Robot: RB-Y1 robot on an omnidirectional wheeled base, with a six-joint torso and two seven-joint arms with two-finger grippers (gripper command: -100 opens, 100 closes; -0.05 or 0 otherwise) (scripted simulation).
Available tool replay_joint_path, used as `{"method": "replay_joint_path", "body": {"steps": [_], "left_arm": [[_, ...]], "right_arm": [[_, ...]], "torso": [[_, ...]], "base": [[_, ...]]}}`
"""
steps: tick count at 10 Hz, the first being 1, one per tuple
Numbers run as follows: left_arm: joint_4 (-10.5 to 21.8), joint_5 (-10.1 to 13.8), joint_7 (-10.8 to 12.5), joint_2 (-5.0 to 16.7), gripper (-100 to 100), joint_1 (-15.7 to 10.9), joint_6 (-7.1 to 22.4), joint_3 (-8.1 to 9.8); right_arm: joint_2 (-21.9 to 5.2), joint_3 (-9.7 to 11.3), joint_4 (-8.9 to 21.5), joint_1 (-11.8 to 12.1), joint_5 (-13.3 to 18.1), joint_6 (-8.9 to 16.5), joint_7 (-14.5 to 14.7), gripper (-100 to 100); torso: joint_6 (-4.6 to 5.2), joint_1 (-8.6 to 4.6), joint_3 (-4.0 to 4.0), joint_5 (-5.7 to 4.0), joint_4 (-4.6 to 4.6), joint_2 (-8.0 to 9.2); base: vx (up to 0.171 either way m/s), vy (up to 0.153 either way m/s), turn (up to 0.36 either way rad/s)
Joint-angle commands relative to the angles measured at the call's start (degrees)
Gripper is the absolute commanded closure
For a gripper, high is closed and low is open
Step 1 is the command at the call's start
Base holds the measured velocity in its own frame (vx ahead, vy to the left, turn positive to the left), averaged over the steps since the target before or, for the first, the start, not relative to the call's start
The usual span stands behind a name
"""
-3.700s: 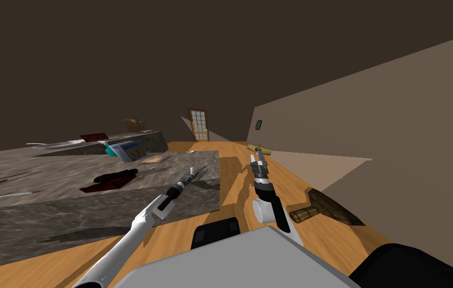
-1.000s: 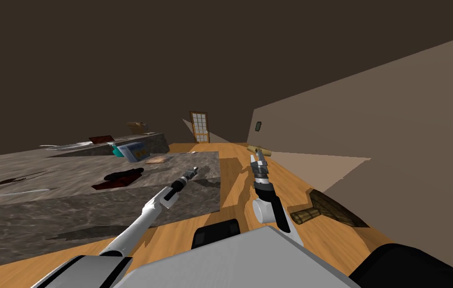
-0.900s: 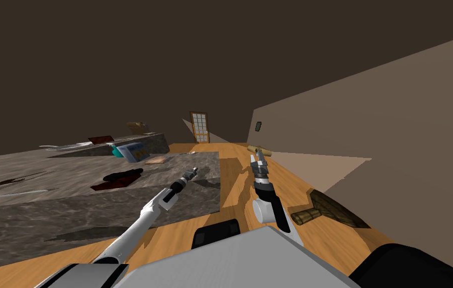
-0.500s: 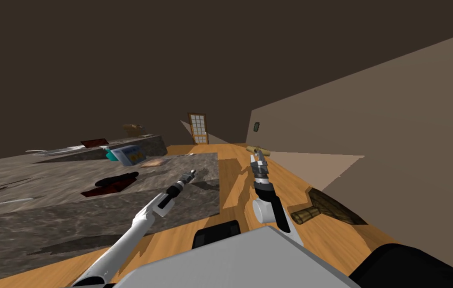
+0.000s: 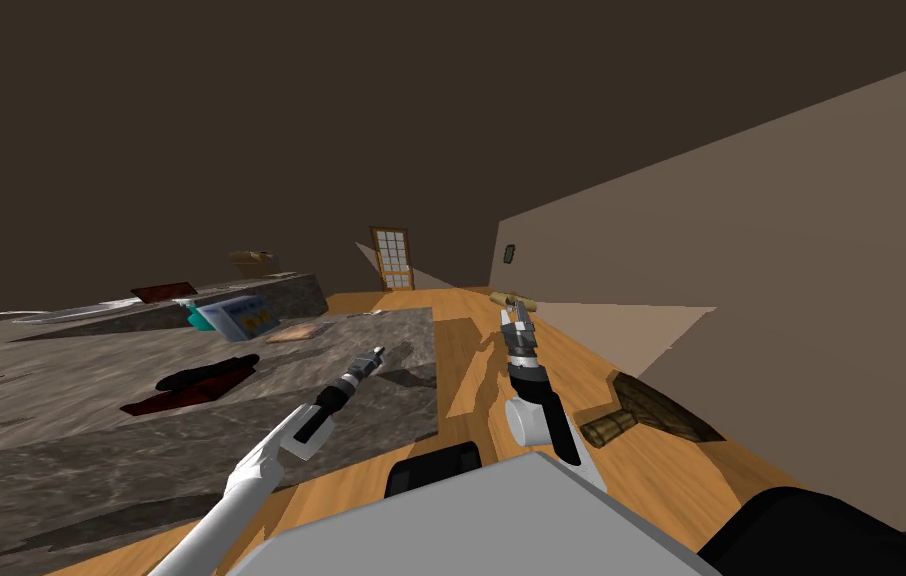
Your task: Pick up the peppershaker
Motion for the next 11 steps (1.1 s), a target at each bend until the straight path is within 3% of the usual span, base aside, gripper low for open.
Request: {"method": "replay_joint_path", "body": {"steps": [1, 2, 3, 5, 6, 9, 10, 11], "left_arm": [[-2.86, -0.34, 0.19, 0.0, 100, 2.86, -0.04, 0.78], [-3.42, -0.34, 0.19, 0.0, 100, 4.2, -0.04, 0.78], [-6.07, -1.1, 0.89, 0.55, 100, 6.15, 0.62, 2.27], [-8.94, -1.1, 0.89, 0.55, 100, 9.4, 0.62, 2.27], [-11.08, -1.85, 1.59, 1.09, 100, 11.36, 1.28, 3.77], [-14.45, -1.85, 1.59, 1.09, 100, 14.61, 1.28, 3.77], [-16.1, -2.61, 2.3, 1.64, 100, 16.56, 1.94, 5.27], [-17.4, -2.61, 2.3, 1.64, 100, 18.11, 1.94, 5.27]], "right_arm": [[0.0, 0.0, 0.0, 0.0, 0.0, 0.0, 0.0, 0], [0.0, 0.0, 0.0, 0.0, 0.0, 0.0, 0.0, 0], [0.0, 0.0, 0.0, 0.0, 0.0, 0.0, 0.0, 0], [0.0, 0.0, 0.0, 0.0, 0.0, 0.0, 0.0, 0], [0.0, 0.0, 0.0, 0.0, 0.0, 0.0, 0.0, 0], [0.0, 0.0, 0.0, 0.0, 0.0, 0.0, 0.0, 0], [0.0, 0.0, 0.0, 0.0, 0.0, 0.0, 0.0, 0], [0.0, 0.0, 0.0, 0.0, 0.0, 0.0, 0.0, 0]], "torso": [[0.0, 0.0, 0.0, 0.0, 0.0, 0.0], [-0.01, -0.01, -0.02, 0.01, -0.02, -0.02], [-0.06, 0.0, -0.03, 0.07, -0.12, 0.08], [-0.07, 0.03, -0.08, 0.09, -0.16, 0.0], [-0.11, 0.07, -0.06, 0.13, -0.22, 0.1], [-0.15, 0.14, -0.13, 0.18, -0.31, 0.07], [-0.15, 0.15, -0.09, 0.2, -0.32, 0.16], [-0.12, 0.15, -0.14, 0.19, -0.33, 0.05]], "base": [[0.053, -0.006, -0.062], [0.03, -0.004, -0.001], [0.059, -0.011, -0.106], [0.042, -0.004, -0.027], [0.05, -0.005, -0.128], [0.032, 0.001, -0.009], [0.05, -0.003, -0.118], [0.06, -0.001, -0.064]]}}
